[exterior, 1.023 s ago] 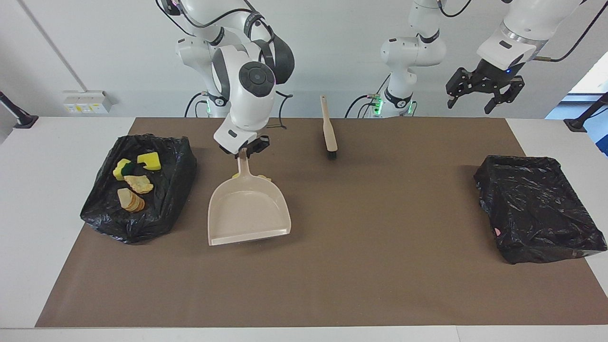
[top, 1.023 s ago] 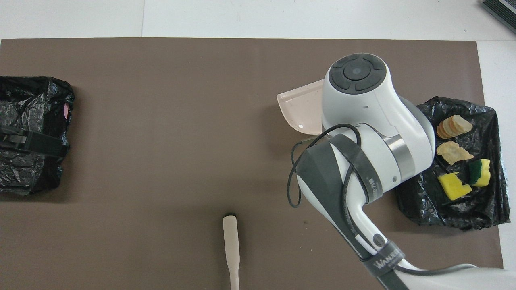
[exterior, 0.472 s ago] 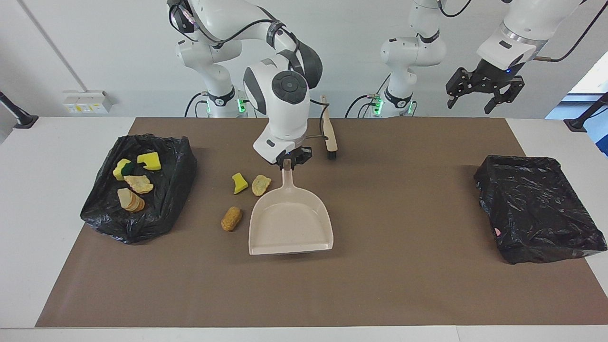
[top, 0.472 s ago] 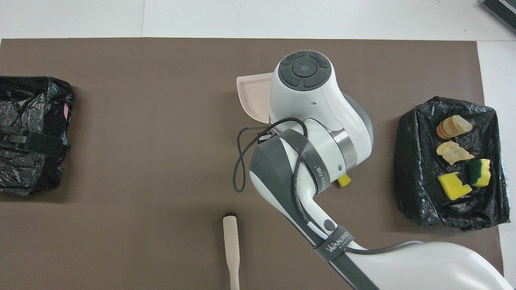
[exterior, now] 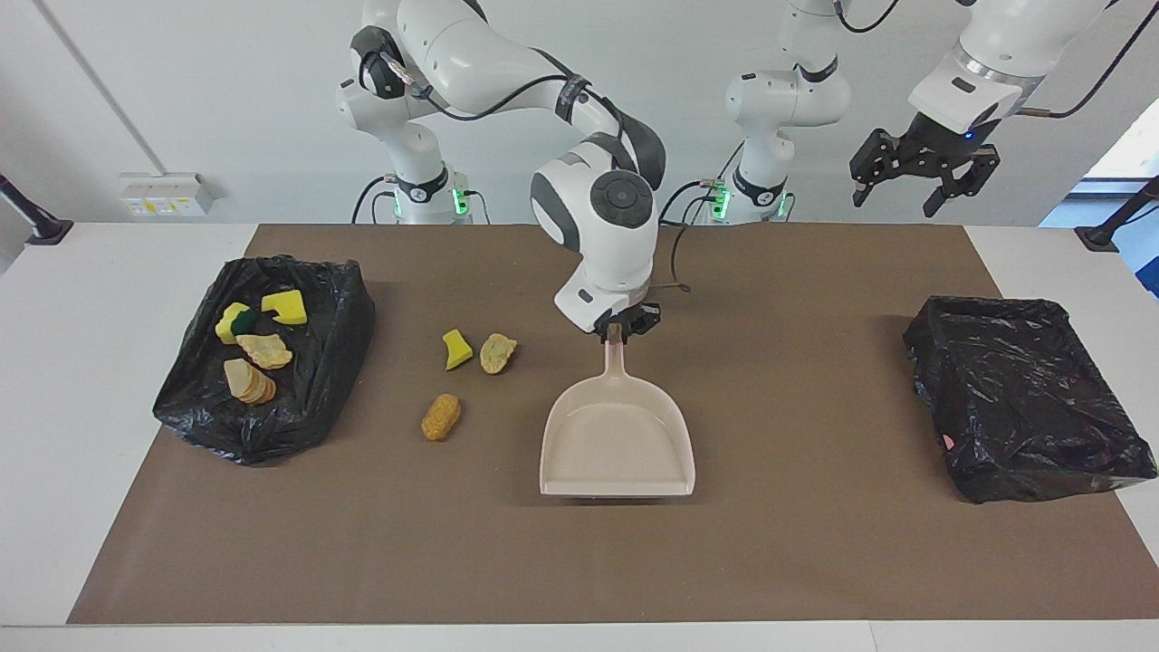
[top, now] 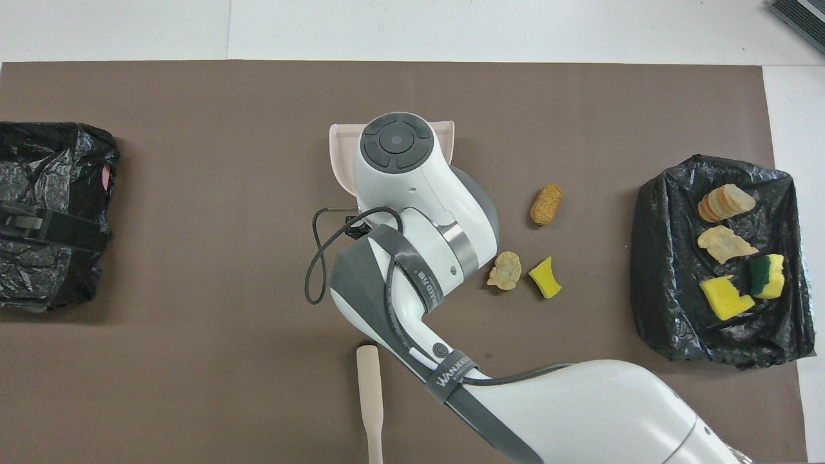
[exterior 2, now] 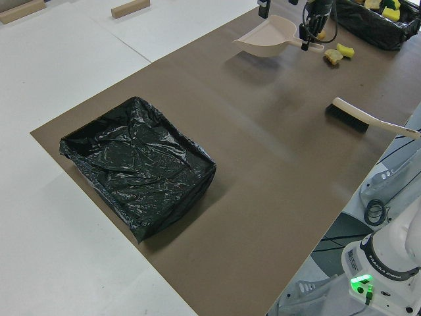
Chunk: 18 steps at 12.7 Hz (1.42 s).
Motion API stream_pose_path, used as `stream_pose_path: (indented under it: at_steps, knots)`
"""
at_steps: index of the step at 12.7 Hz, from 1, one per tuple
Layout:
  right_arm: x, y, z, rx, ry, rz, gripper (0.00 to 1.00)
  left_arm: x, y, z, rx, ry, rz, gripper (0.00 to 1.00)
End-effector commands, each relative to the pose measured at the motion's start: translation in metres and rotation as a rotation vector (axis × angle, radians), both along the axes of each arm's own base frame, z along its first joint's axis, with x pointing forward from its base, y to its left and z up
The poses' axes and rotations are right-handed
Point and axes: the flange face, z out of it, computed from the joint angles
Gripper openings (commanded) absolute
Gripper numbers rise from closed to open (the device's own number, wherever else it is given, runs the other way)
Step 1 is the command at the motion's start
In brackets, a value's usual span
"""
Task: Sweep and dump trash in bin
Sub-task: 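Carry the empty dustpan back toward the table center with the right gripper, then hand the dustpan to the left gripper while the right gripper releases it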
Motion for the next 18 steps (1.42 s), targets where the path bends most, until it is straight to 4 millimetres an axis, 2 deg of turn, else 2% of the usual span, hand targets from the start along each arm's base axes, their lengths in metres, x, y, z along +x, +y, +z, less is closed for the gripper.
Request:
stream_pose_path:
  at_steps: [1, 5, 9, 10, 11, 12, 14, 18]
  knots:
    - [0.005, 0.014, -0.007, 0.056, 0.011, -0.017, 0.0, -0.003, 0.004, 0.005, -0.002, -0.001, 0.004, 1.0]
    - [-0.001, 0.021, -0.03, 0.079, 0.068, -0.023, 0.0, -0.004, 0.004, 0.004, -0.002, 0.002, 0.002, 1.0]
    - [-0.009, 0.031, -0.028, 0.106, 0.077, -0.031, 0.0, -0.004, 0.004, 0.004, -0.002, 0.007, 0.002, 1.0]
    - [-0.007, 0.034, -0.026, 0.122, 0.055, -0.035, 0.36, -0.005, 0.004, 0.005, -0.002, 0.007, 0.002, 1.0]
    - [-0.006, 0.033, -0.025, 0.121, 0.046, -0.036, 0.56, -0.004, 0.004, 0.004, -0.002, 0.004, 0.002, 1.0]
    - [-0.005, 0.031, -0.026, 0.112, 0.042, -0.03, 1.0, -0.004, 0.004, 0.005, -0.002, -0.001, 0.002, 1.0]
    - [-0.005, 0.031, -0.024, 0.109, 0.037, -0.022, 1.0, -0.002, 0.004, 0.004, -0.003, -0.007, -0.002, 1.0]
    - [-0.001, 0.018, 0.006, 0.129, 0.014, -0.028, 1.0, 0.007, 0.004, -0.001, -0.008, -0.043, -0.001, 1.0]
